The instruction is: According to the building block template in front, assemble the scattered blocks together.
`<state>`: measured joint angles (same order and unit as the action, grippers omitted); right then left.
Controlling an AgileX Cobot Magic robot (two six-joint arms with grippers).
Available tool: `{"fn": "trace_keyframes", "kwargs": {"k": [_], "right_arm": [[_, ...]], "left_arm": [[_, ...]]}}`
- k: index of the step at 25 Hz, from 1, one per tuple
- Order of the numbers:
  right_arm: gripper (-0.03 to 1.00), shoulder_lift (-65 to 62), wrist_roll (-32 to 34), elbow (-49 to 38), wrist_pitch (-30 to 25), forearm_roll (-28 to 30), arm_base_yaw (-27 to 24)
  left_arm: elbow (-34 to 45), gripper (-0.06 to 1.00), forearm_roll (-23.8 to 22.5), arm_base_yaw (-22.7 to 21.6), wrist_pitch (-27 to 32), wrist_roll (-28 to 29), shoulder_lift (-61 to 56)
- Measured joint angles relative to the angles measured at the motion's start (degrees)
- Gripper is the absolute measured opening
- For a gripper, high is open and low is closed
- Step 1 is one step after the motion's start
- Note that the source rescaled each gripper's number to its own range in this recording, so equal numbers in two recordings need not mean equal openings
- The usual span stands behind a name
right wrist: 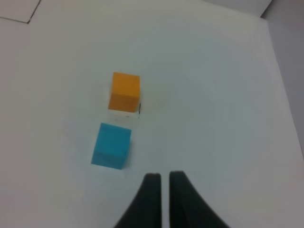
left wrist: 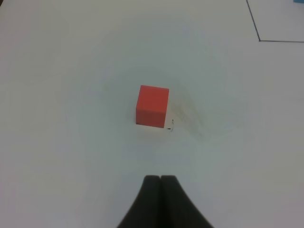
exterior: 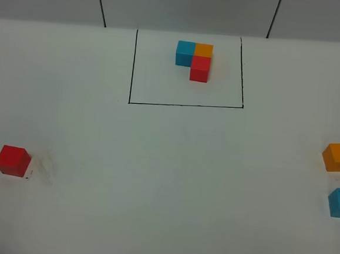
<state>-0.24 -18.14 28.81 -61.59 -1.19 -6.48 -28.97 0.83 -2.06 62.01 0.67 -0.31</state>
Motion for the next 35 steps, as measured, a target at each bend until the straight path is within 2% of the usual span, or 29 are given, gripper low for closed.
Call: {"fn": "trace_keyframes", "kwargs": {"k": [35], "right_arm": [[0.00,0.0,0.0,0.0,0.0,0.0,0.0]], "left_arm": [[0.0,0.00,0.0,0.0,0.0,0.0,0.0]]}}
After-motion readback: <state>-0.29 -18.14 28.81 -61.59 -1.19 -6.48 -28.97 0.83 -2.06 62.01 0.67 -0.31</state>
